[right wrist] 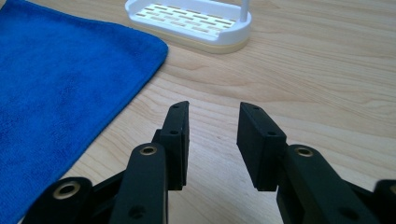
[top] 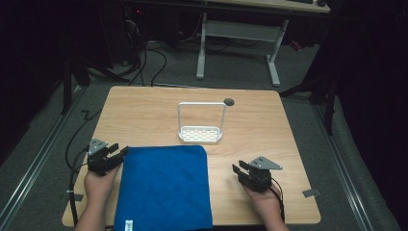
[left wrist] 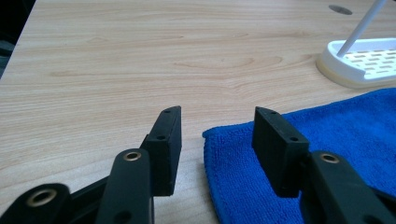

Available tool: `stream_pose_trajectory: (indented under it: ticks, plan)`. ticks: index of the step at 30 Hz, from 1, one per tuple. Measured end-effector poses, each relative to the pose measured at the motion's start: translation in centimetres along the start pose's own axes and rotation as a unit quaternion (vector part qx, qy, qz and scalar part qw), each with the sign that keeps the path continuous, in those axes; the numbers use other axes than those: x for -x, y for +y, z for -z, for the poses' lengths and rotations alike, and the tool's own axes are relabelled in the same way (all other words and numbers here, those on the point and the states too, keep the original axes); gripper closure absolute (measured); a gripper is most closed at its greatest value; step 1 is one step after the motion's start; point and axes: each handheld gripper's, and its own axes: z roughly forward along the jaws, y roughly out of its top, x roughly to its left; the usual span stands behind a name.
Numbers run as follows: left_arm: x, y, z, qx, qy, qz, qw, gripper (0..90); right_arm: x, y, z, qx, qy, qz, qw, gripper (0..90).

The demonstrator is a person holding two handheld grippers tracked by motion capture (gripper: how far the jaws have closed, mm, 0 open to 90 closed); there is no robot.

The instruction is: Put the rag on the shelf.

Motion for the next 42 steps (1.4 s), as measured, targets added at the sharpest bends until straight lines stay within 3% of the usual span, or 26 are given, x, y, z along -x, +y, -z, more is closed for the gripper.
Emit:
stream_pose_trajectory:
  ticks: [4,11,14,17,23,29,35,42]
  plan:
    - [-0.9,-0.4,-1.1,-0.027,-0.009,0.022,0.9993,57.9,-0.6,0.6,-0.5,-0.002,0.001,0.008,1.0000,63.8]
    - [-0.9,-0.4,-1.7,-0.028,-0.014,0.021,0.9993,56.4,-0.9,0.2,-0.6,-0.008,-0.002,0.014,0.9999,63.7]
    - [-0.6,-0.2,-2.4,-0.042,-0.010,0.010,0.9990,56.8,-1.0,-0.1,-0.6,-0.008,-0.001,0.018,0.9998,63.7]
    - [-0.5,-0.2,-2.7,-0.047,-0.010,0.014,0.9988,58.3,-1.0,-0.3,-0.6,-0.008,0.000,0.017,0.9998,63.8]
    - [-0.2,-0.1,-3.2,-0.070,-0.017,0.001,0.9974,73.3,-1.1,-0.2,-0.7,-0.007,0.005,0.016,0.9998,63.8]
    - [0.2,-0.2,-3.2,-0.072,-0.034,-0.007,0.9968,86.3,-2.1,1.8,-2.3,-0.001,0.014,0.026,0.9996,67.1]
    - [0.4,-0.2,-3.1,-0.071,-0.041,-0.010,0.9966,87.4,-2.9,3.8,-4.6,0.001,0.022,0.028,0.9994,74.4]
    - [0.7,-0.4,-2.8,-0.058,-0.052,-0.020,0.9968,87.4,-3.3,5.2,-9.3,-0.023,0.018,0.014,0.9995,78.0]
